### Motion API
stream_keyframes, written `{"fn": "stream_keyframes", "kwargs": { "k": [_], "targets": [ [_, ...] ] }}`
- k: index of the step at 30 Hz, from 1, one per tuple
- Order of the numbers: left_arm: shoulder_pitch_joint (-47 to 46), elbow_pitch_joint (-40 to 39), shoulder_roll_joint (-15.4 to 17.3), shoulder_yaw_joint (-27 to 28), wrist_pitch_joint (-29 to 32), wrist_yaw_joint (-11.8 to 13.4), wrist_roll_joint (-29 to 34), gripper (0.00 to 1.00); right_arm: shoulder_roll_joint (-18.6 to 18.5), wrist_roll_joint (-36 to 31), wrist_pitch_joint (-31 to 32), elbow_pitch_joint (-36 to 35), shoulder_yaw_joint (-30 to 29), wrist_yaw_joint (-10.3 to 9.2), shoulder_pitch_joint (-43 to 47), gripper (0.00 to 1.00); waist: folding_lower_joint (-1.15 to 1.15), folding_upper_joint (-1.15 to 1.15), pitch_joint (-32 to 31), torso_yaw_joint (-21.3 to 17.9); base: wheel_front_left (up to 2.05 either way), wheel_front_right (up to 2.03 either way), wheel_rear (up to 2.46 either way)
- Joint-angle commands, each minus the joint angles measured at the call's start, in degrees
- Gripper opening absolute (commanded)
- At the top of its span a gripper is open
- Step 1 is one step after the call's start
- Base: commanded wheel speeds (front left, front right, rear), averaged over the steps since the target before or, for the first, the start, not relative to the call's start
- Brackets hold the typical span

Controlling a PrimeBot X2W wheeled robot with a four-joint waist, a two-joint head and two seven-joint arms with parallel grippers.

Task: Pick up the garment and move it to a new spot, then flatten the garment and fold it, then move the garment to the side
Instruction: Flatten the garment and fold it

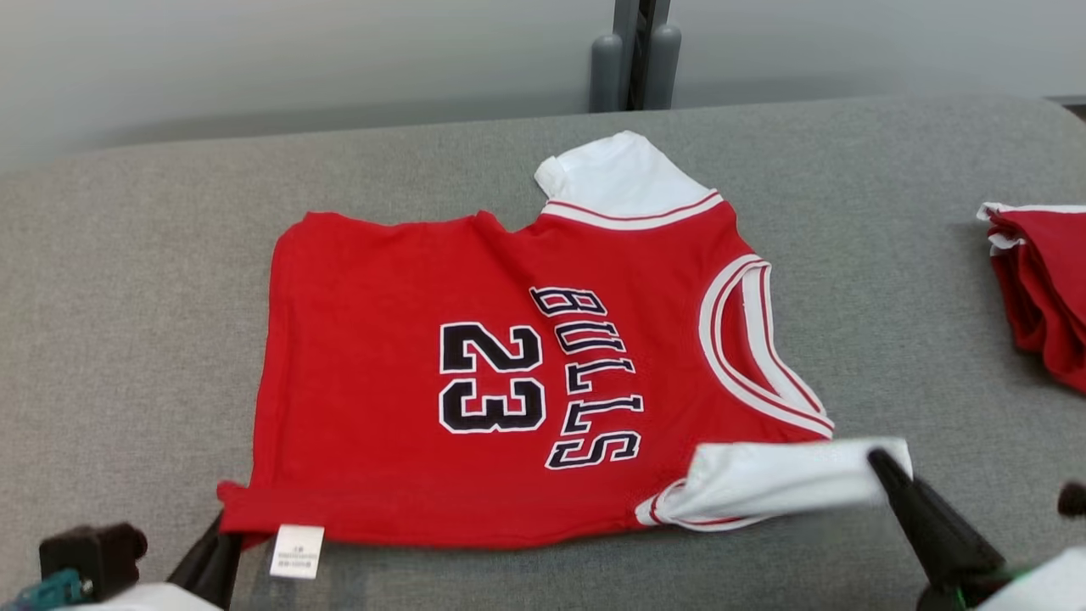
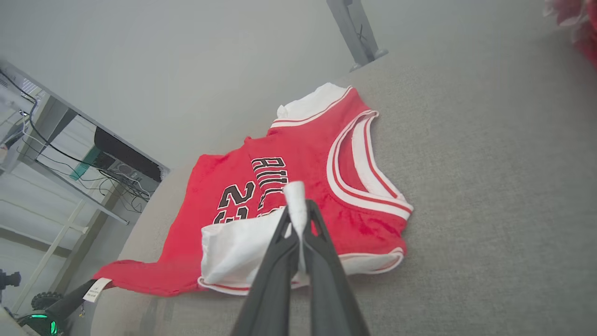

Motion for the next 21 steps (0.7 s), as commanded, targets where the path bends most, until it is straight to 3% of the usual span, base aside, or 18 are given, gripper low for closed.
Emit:
{"fn": "stream_keyframes", "kwargs": {
  "k": [1, 13, 21],
  "targets": [
    [-1.87, 0.49, 0.16, 0.11, 0.09, -0.68, -0.19, 0.0, -0.69, -0.18, -0.65, 0.24, 0.27, 0.03, -2.43, 0.0, 0.0, 0.0, 1.39, 0.15, 0.0, 0.0, 0.0],
    [-15.8, 11.77, -1.95, -0.92, -0.09, -8.09, -1.42, 0.0, -8.11, 1.45, -5.13, 16.64, 8.67, 0.03, -24.06, 0.0, 0.0, 0.0, 10.52, 1.52, 0.0, 0.0, 0.0],
    [-21.38, 19.21, -3.86, -1.87, -0.1, -12.08, -2.86, 0.0, -12.46, 3.76, -12.75, 25.01, 15.08, 0.03, -32.34, 0.0, 0.0, 0.0, 13.02, 1.65, 0.0, 0.0, 0.0]
  ]
}}
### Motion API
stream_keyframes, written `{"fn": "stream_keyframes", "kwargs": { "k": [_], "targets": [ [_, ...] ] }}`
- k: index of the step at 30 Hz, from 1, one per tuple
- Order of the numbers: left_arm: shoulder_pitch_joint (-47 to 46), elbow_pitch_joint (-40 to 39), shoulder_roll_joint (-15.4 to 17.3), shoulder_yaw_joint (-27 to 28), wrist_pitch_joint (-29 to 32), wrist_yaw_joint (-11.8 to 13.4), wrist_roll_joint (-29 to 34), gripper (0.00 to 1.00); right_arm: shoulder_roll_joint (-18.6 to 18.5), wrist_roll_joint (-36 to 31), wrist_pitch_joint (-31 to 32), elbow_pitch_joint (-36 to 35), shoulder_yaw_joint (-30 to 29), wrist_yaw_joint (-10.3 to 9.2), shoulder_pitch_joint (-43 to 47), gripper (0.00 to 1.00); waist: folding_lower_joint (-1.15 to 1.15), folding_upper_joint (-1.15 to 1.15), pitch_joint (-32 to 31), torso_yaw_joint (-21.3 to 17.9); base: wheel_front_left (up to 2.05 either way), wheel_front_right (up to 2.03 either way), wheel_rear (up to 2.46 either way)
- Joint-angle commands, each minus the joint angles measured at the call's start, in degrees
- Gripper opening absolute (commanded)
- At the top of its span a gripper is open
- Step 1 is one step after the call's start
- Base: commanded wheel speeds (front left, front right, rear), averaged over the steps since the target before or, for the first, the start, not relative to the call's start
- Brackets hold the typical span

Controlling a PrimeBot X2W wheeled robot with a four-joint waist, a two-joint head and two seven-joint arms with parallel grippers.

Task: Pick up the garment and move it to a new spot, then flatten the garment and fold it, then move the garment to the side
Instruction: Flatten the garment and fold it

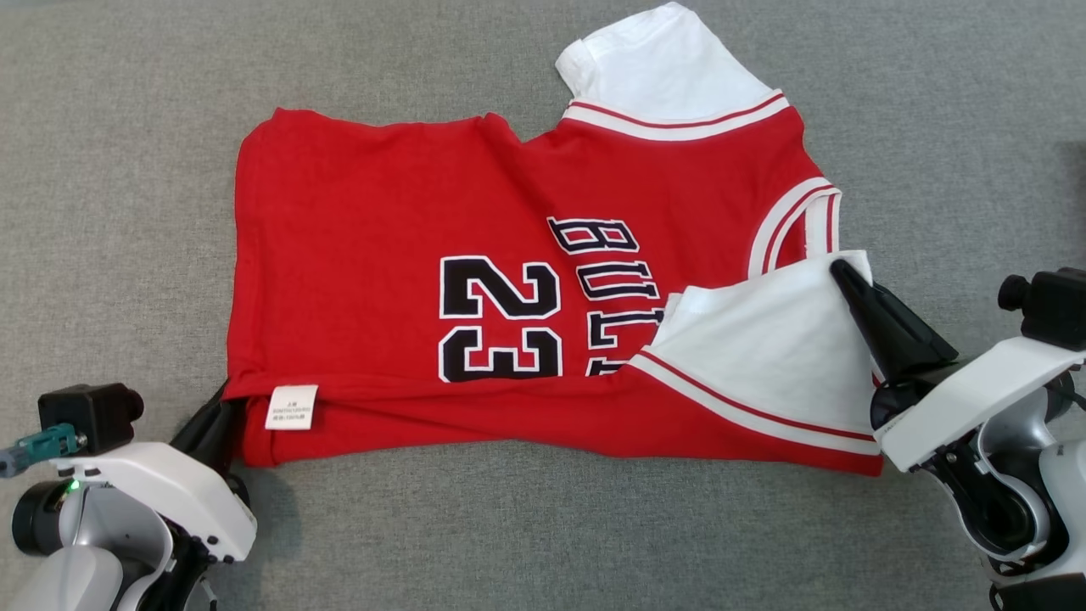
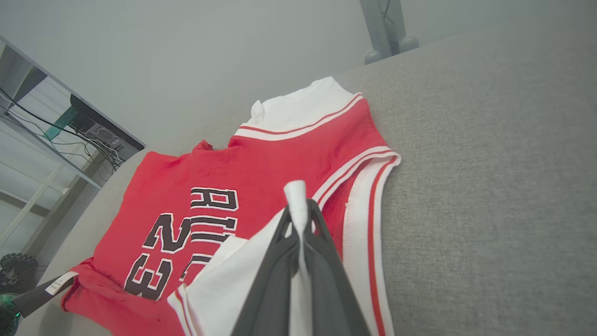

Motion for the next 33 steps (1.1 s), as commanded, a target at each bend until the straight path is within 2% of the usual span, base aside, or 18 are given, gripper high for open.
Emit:
{"fn": "stream_keyframes", "kwargs": {
  "k": [1, 7, 8, 9, 10, 11, 12, 16, 21, 29, 33],
  "targets": [
    [-1.27, 0.97, -0.14, 0.01, -0.04, -0.42, -0.23, 0.0, -1.08, 0.02, -1.86, 0.76, 0.83, 0.03, -1.38, 0.0, 0.0, 0.0, 0.29, 0.05, 0.0, 0.0, 0.0],
    [-3.2, 3.77, -0.59, -0.52, 0.61, -2.05, -1.0, 0.0, -3.19, 1.63, -6.19, 4.79, 5.24, 0.03, -4.46, 0.0, 0.0, 0.0, 0.86, -0.06, 0.0, 0.0, 0.0],
    [-3.41, 4.25, -0.7, -0.67, 0.68, -2.26, -1.05, 0.12, -3.48, 1.99, -6.92, 5.58, 6.1, 0.03, -4.96, 0.0, 0.0, 0.0, 0.86, -0.13, 0.0, 0.0, 0.0],
    [-3.43, 4.63, -0.86, -0.76, 0.49, -2.61, -1.19, 0.4, -3.73, 2.35, -7.69, 6.27, 6.99, 0.03, -5.31, 0.0, 0.0, 0.0, 0.77, -0.19, 0.0, 0.0, 0.0],
    [-3.25, 4.92, -1.0, -0.81, 0.33, -2.8, -1.36, 0.94, -3.73, 2.8, -8.8, 6.97, 7.4, 0.03, -5.73, 0.09, 0.0, 0.0, 0.66, -0.27, 0.0, 0.0, 0.0],
    [-3.1, 4.98, -1.4, -0.49, -0.42, -3.0, -1.63, 1.0, -3.9, 3.12, -9.64, 7.52, 8.0, 0.03, -5.91, 0.5, 0.0, 0.0, 0.51, -0.28, 0.0, 0.0, 0.0],
    [-2.97, 4.77, -1.75, 0.0, -1.47, -2.99, -1.66, 1.0, -3.99, 3.2, -10.74, 8.0, 8.37, 0.03, -5.9, 1.0, 0.0, 0.0, 0.28, -0.26, 0.0, 0.0, 0.0],
    [-1.74, 2.8, -3.52, 2.67, -6.72, -2.65, -2.72, 1.0, -3.67, 2.34, -16.55, 8.72, 7.31, 0.03, -4.37, 1.0, 0.0, 0.0, -0.97, -0.05, 0.0, 0.0, 0.0],
    [-0.44, -1.25, -5.06, 5.09, -13.85, -0.74, -0.7, 1.0, -0.85, -3.66, -23.61, 8.0, 0.81, 0.03, -1.44, 1.0, 0.0, 0.0, -3.02, 0.17, 0.0, 0.0, 0.0],
    [0.28, -8.77, -5.84, 6.37, -21.03, 4.84, 7.47, 1.0, 6.3, -21.38, -25.36, 0.96, -8.85, 0.03, 4.61, 1.0, 0.0, 0.0, -5.91, -0.18, 0.0, 0.0, 0.0],
    [1.54, -10.96, -6.79, 7.13, -22.27, 6.16, 12.19, 1.0, 8.89, -27.4, -24.56, -2.08, -11.07, 0.02, 8.5, 1.0, 0.0, 0.0, -7.16, 0.03, 0.0, 0.0, 0.0]
  ]
}}
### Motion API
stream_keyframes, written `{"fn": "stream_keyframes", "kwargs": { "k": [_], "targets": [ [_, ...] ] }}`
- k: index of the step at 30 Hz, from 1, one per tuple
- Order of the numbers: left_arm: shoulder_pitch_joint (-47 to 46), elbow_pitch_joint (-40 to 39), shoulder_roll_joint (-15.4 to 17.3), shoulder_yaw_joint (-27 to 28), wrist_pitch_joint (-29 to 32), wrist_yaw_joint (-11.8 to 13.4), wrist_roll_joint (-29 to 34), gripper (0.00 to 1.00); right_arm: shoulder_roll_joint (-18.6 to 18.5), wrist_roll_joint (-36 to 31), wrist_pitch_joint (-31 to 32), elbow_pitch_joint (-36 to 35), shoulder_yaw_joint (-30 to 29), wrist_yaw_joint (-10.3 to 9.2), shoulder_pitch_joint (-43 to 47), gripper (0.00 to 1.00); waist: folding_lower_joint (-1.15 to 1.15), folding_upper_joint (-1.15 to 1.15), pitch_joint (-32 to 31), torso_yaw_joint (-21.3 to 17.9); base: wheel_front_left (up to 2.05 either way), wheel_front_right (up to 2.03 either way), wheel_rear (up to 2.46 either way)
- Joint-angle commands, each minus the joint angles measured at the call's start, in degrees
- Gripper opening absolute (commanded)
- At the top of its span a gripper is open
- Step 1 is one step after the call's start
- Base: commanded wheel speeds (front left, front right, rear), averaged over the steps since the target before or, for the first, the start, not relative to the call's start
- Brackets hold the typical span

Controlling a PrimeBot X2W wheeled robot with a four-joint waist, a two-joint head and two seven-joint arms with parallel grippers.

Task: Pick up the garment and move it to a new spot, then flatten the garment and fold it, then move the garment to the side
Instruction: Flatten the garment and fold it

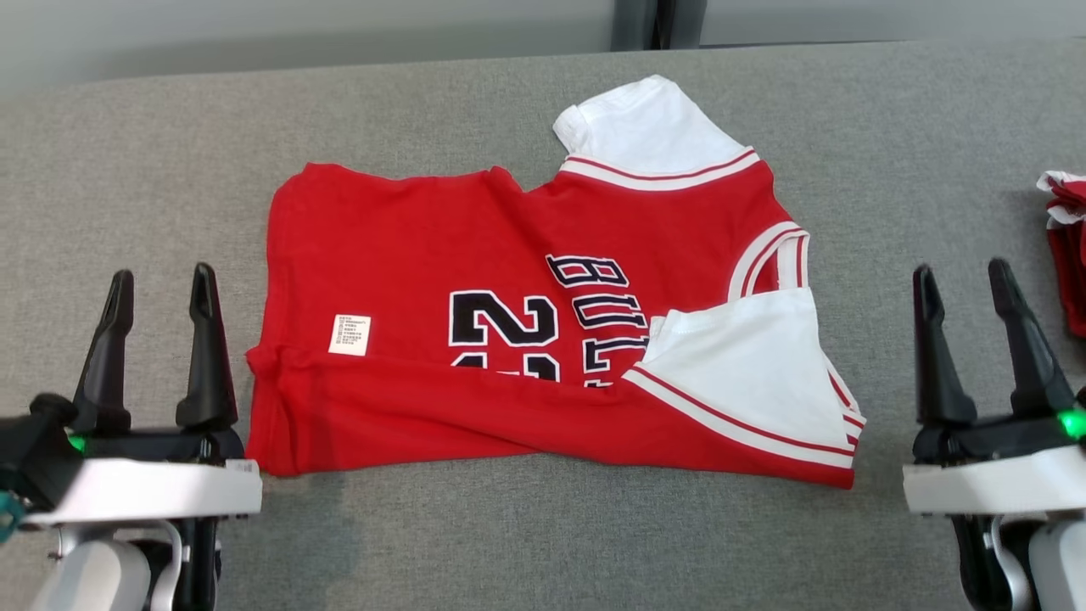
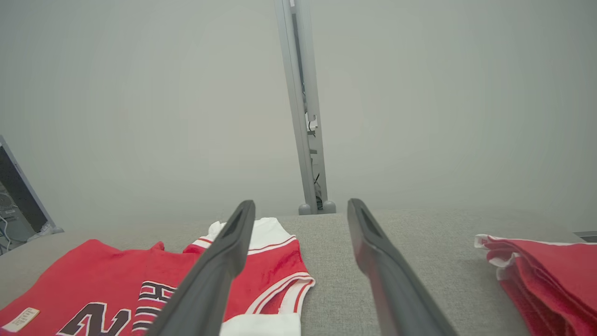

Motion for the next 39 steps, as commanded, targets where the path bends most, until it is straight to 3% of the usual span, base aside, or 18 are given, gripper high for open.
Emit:
{"fn": "stream_keyframes", "kwargs": {
  "k": [1, 10, 19, 27, 39],
  "targets": [
    [1.63, -0.12, -0.18, 0.71, -0.44, 0.75, 3.04, 1.0, 0.97, -2.52, 0.94, -1.29, -1.5, 0.01, 2.62, 1.0, 0.0, 0.0, -0.85, 0.17, 0.0, 0.0, 0.0],
    [4.14, 4.24, -1.68, 1.71, -0.58, -1.4, 7.91, 1.0, 3.74, -5.35, 3.61, -2.91, -3.21, 0.01, 6.97, 1.0, 0.0, 0.0, -2.29, 0.4, 0.0, 0.0, 0.0],
    [4.73, 7.35, -2.31, 0.59, 0.44, -3.69, 8.76, 1.0, 3.31, -5.33, 6.25, -2.29, -2.77, 0.01, 7.22, 1.0, 0.0, 0.0, -2.71, 0.87, 0.0, 0.0, 0.0],
    [5.56, 13.35, -4.21, -2.63, 5.2, -5.63, 5.73, 1.0, 3.05, -4.69, 11.17, 1.82, -0.71, 0.01, 9.22, 1.0, 0.0, 0.0, -0.85, 0.85, 0.0, 0.0, 0.0],
    [2.71, 24.29, -6.33, -4.25, 13.1, -11.27, -1.76, 1.0, 1.62, 0.22, 15.27, 12.16, 3.73, 0.01, 6.67, 1.0, 0.0, 0.0, 1.19, 0.12, 0.0, 0.0, 0.0]
  ]
}}
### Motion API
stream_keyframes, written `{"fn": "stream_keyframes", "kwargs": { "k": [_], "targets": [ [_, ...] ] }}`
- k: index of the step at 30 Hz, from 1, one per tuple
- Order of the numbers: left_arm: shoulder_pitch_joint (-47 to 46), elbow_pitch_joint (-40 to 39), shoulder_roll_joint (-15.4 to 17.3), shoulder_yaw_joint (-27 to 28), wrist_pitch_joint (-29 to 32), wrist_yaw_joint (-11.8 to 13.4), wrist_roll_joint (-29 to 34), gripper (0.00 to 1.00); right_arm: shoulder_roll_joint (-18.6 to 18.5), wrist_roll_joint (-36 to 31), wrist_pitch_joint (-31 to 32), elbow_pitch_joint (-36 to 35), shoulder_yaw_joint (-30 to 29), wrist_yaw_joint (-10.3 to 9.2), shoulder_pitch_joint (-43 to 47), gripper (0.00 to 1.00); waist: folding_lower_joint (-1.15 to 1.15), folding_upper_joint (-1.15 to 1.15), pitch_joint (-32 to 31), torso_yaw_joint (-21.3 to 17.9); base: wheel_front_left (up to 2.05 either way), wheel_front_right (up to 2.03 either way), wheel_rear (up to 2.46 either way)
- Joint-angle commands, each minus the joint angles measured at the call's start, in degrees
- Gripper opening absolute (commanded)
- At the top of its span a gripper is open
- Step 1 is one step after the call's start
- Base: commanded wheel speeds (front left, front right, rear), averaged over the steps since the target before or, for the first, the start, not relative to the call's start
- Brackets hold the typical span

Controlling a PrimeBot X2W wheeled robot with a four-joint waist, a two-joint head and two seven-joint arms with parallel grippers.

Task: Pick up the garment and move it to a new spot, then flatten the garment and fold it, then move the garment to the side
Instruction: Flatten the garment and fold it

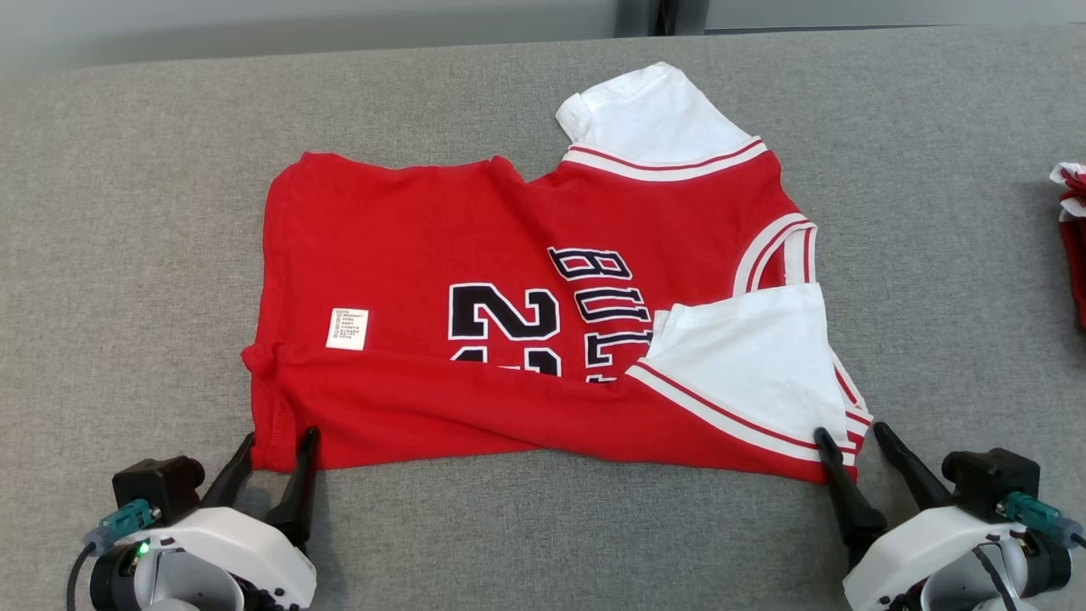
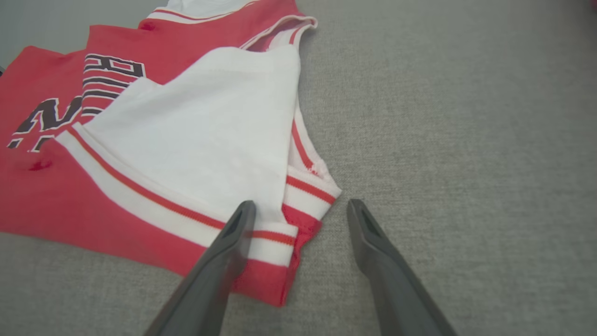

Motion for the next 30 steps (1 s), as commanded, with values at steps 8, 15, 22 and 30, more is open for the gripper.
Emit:
{"fn": "stream_keyframes", "kwargs": {
  "k": [8, 15, 22, 30],
  "targets": [
    [0.85, -0.45, 1.13, -0.43, 4.97, -2.15, -3.25, 0.0, -1.73, 3.61, -0.09, 0.09, 0.76, -0.01, -2.73, 0.0, 0.0, 0.0, 0.53, 0.4, 0.0, 0.0, 0.0],
    [4.09, -9.8, 4.9, 0.86, 9.11, -1.28, -5.13, 0.0, -2.27, 5.54, 2.55, -6.68, -2.14, 0.0, -0.17, 0.0, 0.0, 0.0, 0.02, 1.63, 0.0, 0.0, 0.0],
    [8.86, -16.88, 7.47, 1.72, 12.61, 1.16, -6.24, 0.0, -0.53, 4.99, 7.58, -13.31, -6.06, -0.01, 6.1, 0.0, 0.0, 0.0, -0.4, 2.59, 0.0, 0.0, 0.0],
    [11.3, -19.61, 7.34, 0.49, 15.0, 2.37, -7.05, 1.0, 1.61, 4.79, 9.73, -15.02, -7.28, 0.0, 9.07, 1.0, 0.0, 0.0, -0.46, 2.32, 0.0, 0.0, 0.0]
  ]
}}
